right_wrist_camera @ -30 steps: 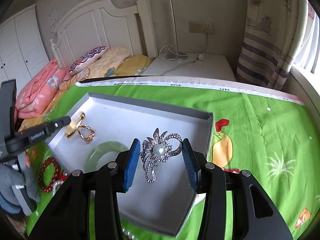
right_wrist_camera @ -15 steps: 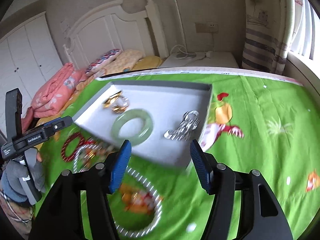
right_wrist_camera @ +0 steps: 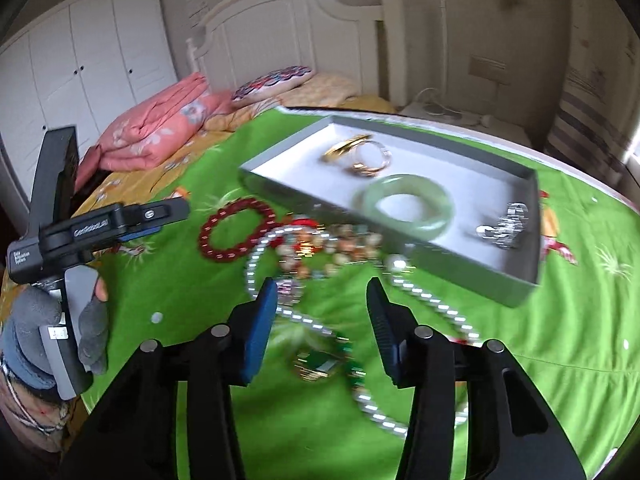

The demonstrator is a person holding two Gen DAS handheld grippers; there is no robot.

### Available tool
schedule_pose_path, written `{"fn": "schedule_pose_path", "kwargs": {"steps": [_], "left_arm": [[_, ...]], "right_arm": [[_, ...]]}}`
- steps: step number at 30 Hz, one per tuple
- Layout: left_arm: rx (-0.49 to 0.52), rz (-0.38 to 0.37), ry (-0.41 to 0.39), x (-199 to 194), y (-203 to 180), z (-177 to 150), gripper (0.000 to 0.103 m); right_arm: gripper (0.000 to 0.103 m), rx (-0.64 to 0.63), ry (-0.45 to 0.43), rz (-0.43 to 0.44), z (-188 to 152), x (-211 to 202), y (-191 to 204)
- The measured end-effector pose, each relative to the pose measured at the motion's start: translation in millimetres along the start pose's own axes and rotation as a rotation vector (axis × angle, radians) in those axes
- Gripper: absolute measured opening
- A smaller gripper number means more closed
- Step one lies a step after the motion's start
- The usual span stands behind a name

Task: Organize jewelry
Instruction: 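Grasp the flower pendant chain with the right gripper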

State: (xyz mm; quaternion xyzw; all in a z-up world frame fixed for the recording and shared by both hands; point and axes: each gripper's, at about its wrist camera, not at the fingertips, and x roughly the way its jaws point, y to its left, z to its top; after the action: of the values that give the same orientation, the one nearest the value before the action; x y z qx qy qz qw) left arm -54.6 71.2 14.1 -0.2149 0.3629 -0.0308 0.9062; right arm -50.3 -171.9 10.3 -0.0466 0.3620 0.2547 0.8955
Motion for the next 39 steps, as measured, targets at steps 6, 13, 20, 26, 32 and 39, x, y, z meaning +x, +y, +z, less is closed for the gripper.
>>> {"fn": "schedule_pose_path", "kwargs": {"steps": [6,13,20,26,32,39], "left_arm": [[0.001,-0.015,-0.009,-1,-4,1,0.098],[-0.008,-0.044,-0.017,-2,-3,2,0.1],[-0.006,-0.056,-0.018,-3,-3,1,0.1],[-0.014,-0.056,-0.017,-3,-2,1,0.1],[-0.019,-0.056,-0.017,-3,0,1,0.1],[-0.021,-0.057,-0.016,-4,0,1,0.1]], "right_arm": [[0.038,-0.017,0.058,-0.034,1,22,18],[0.038,0.004,0.099,-0.064,1,36,23],[0.034,-0.002,0.101,-0.077,7,41,27],[0.023,-0.106,0.124,-0.17,4,46,43],[0.023,-0.083,0.076,-0.138,-6,11,30],[0.023,-0.068,0.104,-0.102,-33,-37,7]]}}
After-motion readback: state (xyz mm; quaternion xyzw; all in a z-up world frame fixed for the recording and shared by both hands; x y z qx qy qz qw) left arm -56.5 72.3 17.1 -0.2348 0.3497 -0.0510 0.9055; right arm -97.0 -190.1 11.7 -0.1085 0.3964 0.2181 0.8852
